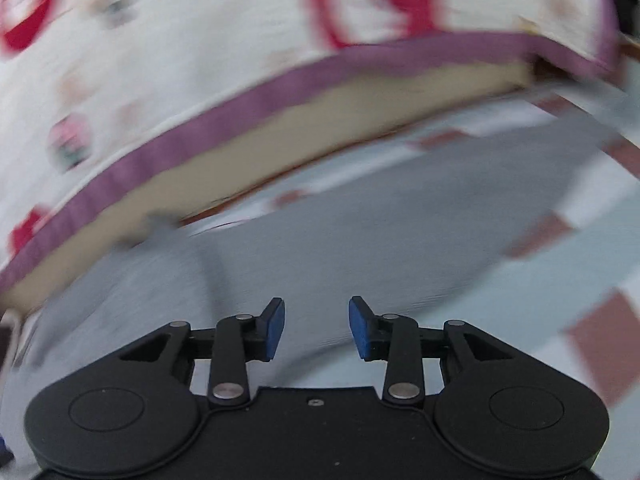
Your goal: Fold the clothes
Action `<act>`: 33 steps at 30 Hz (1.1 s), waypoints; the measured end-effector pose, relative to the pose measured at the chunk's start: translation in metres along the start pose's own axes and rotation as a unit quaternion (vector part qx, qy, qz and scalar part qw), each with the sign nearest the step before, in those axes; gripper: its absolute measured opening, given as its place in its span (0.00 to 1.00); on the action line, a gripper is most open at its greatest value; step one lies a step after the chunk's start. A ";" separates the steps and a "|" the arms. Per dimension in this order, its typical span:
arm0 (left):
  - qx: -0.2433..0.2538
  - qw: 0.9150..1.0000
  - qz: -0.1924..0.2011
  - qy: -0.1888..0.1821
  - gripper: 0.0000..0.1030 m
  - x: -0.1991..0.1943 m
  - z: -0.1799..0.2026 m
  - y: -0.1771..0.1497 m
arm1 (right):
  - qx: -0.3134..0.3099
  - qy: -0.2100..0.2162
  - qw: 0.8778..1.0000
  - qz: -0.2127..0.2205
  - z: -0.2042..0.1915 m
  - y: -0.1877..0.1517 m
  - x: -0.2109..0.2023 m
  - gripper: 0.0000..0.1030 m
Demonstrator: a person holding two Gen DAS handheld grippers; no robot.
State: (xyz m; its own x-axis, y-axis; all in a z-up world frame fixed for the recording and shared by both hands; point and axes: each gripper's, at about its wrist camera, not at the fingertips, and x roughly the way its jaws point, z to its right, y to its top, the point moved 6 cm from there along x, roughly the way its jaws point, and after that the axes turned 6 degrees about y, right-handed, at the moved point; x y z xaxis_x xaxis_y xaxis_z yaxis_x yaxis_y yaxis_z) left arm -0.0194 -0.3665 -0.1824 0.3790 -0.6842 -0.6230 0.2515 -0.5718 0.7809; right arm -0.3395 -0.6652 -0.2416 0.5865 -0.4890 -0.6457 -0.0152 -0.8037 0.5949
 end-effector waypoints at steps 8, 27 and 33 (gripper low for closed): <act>-0.106 0.989 -0.065 -0.082 0.50 0.059 0.074 0.033 | 0.072 -0.050 0.995 0.051 0.116 0.049 -0.026 0.48; -0.123 0.986 -0.103 -0.038 0.51 0.063 0.062 0.015 | 0.262 0.008 0.957 0.122 0.201 0.124 0.038 0.22; -0.153 0.984 -0.092 -0.003 0.51 0.043 0.023 0.004 | 0.163 0.079 0.972 0.149 0.115 0.130 0.021 0.09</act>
State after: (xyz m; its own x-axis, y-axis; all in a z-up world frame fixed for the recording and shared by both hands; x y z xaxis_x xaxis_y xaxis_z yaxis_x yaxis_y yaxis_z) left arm -0.0229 -0.4085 -0.2074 0.2971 -0.5844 -0.7551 0.5715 -0.5247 0.6309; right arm -0.4224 -0.8195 -0.2328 0.6337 -0.6785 -0.3715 -0.4436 -0.7122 0.5441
